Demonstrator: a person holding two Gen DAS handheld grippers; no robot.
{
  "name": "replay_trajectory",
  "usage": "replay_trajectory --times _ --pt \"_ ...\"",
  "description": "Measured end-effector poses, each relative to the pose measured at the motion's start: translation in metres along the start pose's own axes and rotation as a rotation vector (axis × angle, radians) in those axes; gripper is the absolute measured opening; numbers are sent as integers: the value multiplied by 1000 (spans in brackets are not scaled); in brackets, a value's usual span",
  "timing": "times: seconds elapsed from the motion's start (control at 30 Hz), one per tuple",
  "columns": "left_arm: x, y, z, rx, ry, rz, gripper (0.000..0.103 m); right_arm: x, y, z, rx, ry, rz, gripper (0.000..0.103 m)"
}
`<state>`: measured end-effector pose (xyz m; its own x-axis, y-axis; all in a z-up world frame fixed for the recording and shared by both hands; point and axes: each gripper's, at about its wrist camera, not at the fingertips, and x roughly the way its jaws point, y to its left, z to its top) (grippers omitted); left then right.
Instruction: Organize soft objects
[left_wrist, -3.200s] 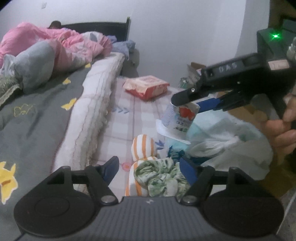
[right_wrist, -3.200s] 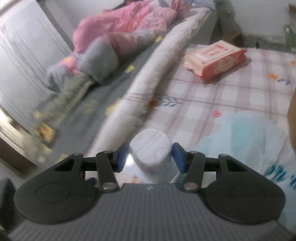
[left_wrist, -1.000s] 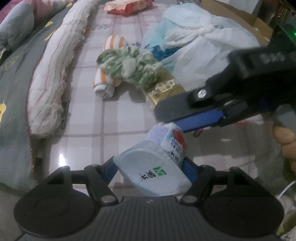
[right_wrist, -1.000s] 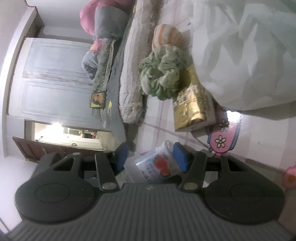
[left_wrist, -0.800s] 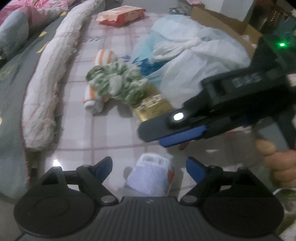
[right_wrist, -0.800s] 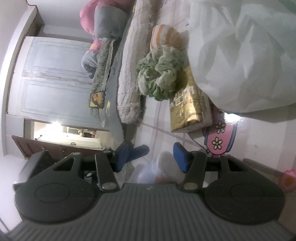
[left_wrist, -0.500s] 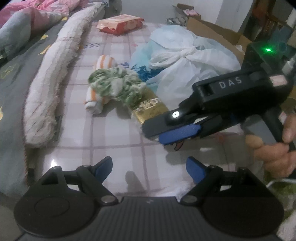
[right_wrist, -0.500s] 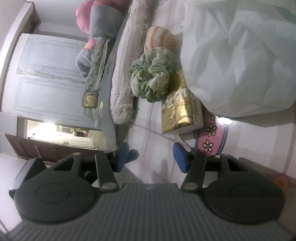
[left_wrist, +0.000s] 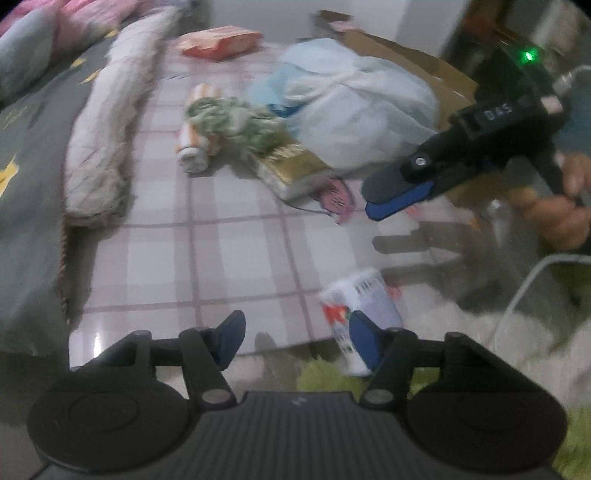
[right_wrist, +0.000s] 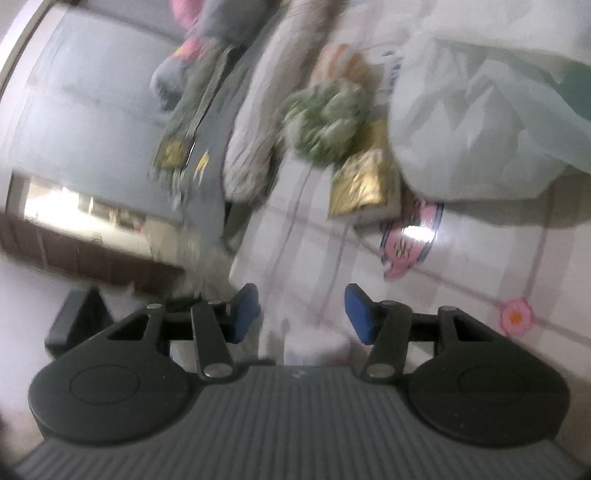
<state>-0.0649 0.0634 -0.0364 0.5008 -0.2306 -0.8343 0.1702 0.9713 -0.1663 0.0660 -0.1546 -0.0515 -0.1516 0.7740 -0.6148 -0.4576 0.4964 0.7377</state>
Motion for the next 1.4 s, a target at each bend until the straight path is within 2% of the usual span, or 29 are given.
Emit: replay_trajectory --times 0.1,0.2,0.3,0.43,0.57,0.87,1.17,1.33,1.4 --pt "0 -7 -12 89 20 -34 50 -3 16 -23 -138 76 -73 45" --pt "8 -15 -25 169 59 -52 38 5 22 -42 -202 153 -122 28" --pt "17 -25 -35 254 89 -58 35 15 26 -55 -254 203 -149 23" --pt "18 -24 -40 274 100 -98 33 23 31 -62 -289 239 -138 22" --pt "14 -20 -40 259 96 -147 37 31 16 -55 -154 257 -95 22" --pt "21 -30 -42 310 108 -149 47 52 -11 -63 81 326 -23 24" --pt "29 -28 -44 264 65 -135 61 55 -41 -77 270 232 96 24" --pt "27 -23 -41 196 37 -168 61 41 -37 -77 258 177 157 25" --pt "23 -15 -38 137 20 -196 61 40 -33 -75 259 164 189 25"
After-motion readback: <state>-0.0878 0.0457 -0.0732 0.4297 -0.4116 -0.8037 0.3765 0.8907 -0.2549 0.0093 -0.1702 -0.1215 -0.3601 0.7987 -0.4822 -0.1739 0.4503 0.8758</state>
